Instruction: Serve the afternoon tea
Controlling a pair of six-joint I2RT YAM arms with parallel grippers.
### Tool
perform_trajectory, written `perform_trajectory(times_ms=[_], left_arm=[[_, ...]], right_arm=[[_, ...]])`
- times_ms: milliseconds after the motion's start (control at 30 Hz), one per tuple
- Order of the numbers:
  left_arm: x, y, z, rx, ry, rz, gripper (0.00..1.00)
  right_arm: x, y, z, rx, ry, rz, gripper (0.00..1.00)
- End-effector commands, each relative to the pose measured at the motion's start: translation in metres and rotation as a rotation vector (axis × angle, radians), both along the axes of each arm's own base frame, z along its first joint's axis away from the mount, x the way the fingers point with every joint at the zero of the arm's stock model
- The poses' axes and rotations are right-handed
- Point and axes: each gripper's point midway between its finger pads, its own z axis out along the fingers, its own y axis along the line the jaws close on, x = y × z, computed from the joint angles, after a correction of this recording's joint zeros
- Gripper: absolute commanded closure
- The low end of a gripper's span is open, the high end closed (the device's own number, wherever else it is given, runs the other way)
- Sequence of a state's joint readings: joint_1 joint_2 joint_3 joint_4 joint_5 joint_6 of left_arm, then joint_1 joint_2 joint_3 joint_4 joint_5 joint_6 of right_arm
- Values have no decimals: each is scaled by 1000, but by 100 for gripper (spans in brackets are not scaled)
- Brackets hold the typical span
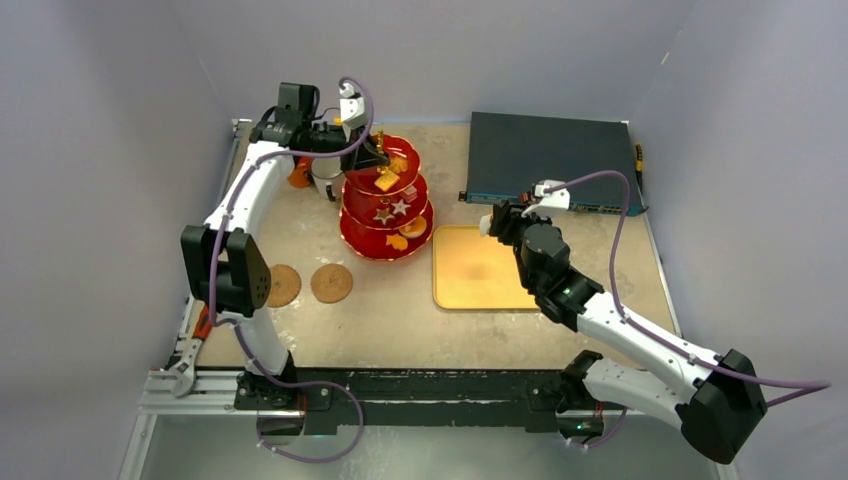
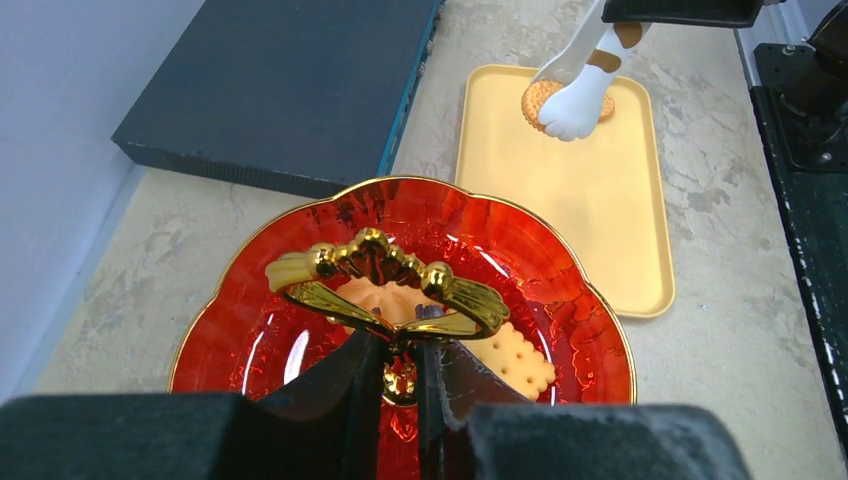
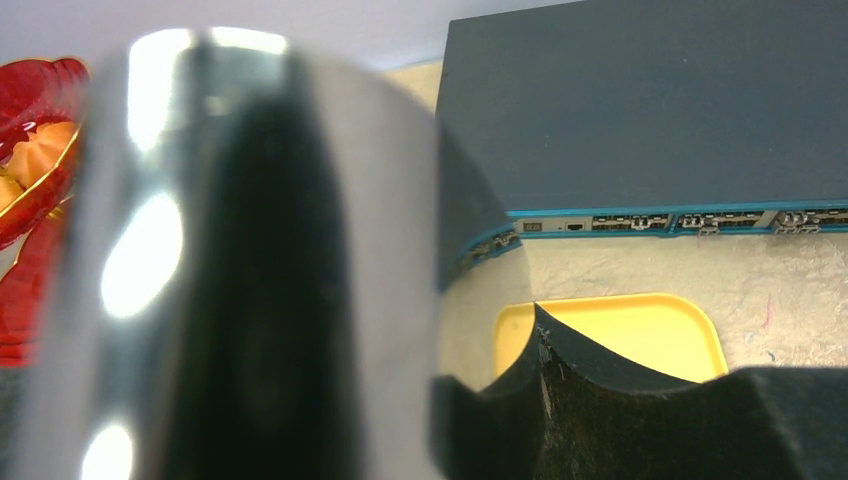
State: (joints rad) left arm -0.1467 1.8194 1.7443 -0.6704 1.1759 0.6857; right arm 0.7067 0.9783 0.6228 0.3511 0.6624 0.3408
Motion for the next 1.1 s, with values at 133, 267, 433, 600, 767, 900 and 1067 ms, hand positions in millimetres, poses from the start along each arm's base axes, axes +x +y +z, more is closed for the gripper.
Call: perform_trajectory(times_ms=[133,267,433,600,767,900,1067], left_arm=[[4,-9,47,-126,-106,81,100],[12,-8,48,-116,-93,184,100],[23,1,59,-138,-127,390,100],[34,24,67,-151,-155,643,100],[35,35,67,-155,-198,821,100],[32,30,62,-165,-168,882,100],[24,23,59,-201,-67,880,59]], right_arm=[[0,-1,40,80,-81,-15,66],[0,-1,40,78,-82,-14,66],[1,1,41,78,-86,-10,66],[4,6,42,80,-92,8,66],[7,12,41,81,-95,21,66],[9,16,40,83,-96,35,66],[10,22,40,87,-99,52,66]])
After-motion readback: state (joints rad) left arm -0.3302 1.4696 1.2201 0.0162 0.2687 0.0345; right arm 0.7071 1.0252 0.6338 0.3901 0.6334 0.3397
